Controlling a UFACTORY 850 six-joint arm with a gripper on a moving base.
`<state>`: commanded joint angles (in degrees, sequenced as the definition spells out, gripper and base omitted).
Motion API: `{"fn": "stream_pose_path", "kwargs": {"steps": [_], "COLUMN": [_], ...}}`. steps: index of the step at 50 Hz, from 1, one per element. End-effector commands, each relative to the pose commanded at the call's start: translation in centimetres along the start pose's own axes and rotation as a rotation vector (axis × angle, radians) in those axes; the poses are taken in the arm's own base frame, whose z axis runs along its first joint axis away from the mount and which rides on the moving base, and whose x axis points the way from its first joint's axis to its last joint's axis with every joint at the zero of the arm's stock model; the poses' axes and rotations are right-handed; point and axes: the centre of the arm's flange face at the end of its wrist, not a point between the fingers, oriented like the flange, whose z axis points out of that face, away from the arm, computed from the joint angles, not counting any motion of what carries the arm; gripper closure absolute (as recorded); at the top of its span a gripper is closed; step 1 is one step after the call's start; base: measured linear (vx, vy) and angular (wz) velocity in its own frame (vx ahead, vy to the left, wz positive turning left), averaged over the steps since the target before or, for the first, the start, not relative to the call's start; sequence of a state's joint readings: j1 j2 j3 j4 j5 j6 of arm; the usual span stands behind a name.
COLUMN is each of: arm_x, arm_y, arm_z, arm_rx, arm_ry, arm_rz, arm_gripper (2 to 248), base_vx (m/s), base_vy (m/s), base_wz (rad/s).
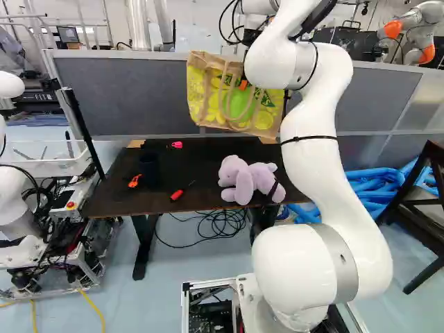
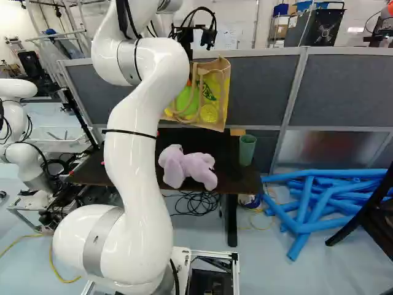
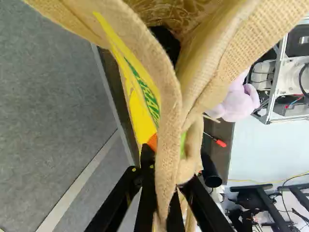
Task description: Pick up the bag on the ground and place it on the table
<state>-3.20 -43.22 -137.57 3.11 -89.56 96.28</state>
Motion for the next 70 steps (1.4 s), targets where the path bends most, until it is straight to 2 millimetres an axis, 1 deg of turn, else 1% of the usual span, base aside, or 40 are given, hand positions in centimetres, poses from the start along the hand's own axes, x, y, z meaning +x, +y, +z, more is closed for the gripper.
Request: {"fn": "stream_pose_path", "kwargs": {"steps": [19,36,70], "arm_x": [-0.1,-0.2,-0.1], "arm_y": [-1.7,-3.6,-5.3], "arm_z": [3.1,6.0,11.6], "arm_rx": [-0.031,-0.037,-0.104], "arm_ry": [0.003,0.004,0.011], "arm_rz": [0.001,0.001,0.005], "arm_gripper": [229,229,229], "base_vx": [0.0,0.0,0.0], "base_vy": [0.0,0.0,0.0], "base_wz": [0.0,0.0,0.0]}}
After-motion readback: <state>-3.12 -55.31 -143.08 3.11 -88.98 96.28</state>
